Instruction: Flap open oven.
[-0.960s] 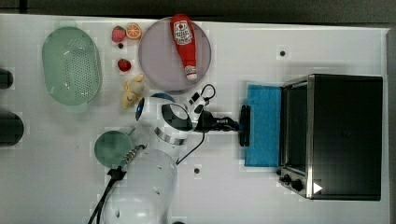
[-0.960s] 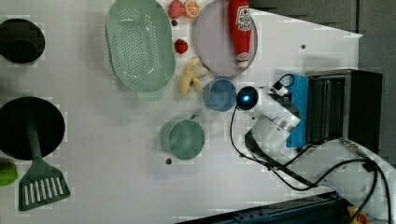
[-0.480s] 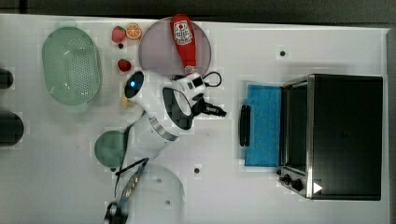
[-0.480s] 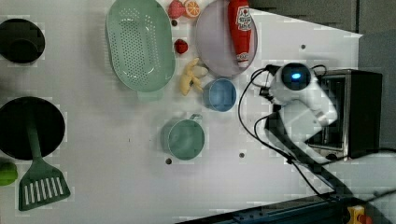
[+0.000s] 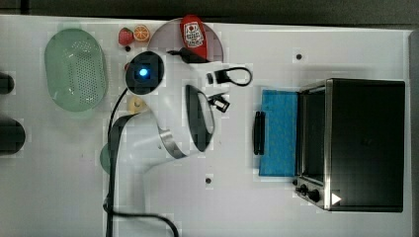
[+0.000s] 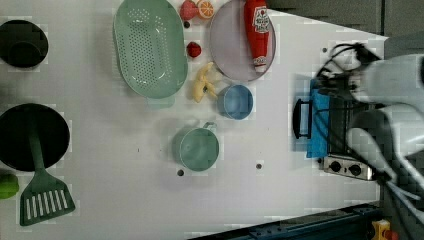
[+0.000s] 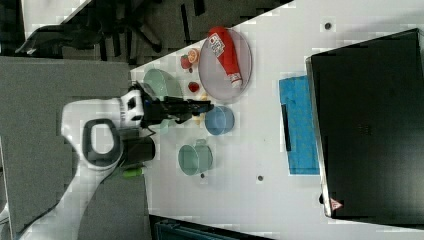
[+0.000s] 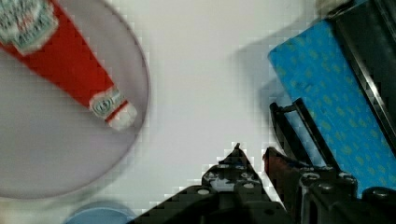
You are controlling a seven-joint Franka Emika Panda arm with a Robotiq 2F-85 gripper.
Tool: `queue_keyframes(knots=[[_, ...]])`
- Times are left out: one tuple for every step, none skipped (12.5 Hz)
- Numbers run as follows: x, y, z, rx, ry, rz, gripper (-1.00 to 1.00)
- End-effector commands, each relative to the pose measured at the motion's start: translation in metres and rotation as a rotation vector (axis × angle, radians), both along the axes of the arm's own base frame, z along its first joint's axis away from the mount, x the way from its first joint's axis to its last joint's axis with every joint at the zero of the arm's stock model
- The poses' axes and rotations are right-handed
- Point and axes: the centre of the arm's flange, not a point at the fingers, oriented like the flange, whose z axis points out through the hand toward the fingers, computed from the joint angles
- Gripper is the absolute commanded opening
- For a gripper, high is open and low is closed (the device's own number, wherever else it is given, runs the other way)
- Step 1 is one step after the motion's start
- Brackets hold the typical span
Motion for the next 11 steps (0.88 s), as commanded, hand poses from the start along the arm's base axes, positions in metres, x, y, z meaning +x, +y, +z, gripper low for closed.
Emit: queue_keyframes(knots=[[-0.004,-0.051,0.044,0.052,-0.045,-0.138,-0.65],[-0.007,-0.054,0.064,0.078,-0.071,-0.148,-0.65],[-0.012,-0.056,0.081,0.105,-0.087,-0.164,-0.65],[-0.019,-0.057,0.095,0.136,-0.085,-0.185,-0.65],[-0.027,-0.058,0.107,0.175,-0.072,-0.212,-0.65],[-0.035,-0.058,0.118,0.218,-0.054,-0.238,-0.65],[-0.043,-0.058,0.129,0.264,-0.040,-0.264,-0.65],[-0.050,-0.058,0.140,0.303,-0.034,-0.281,-0.65],[-0.055,-0.059,0.154,0.322,-0.049,-0.280,-0.65],[-0.061,-0.061,0.167,0.337,-0.067,-0.275,-0.65],[-0.067,-0.063,0.178,0.349,-0.077,-0.274,-0.65]])
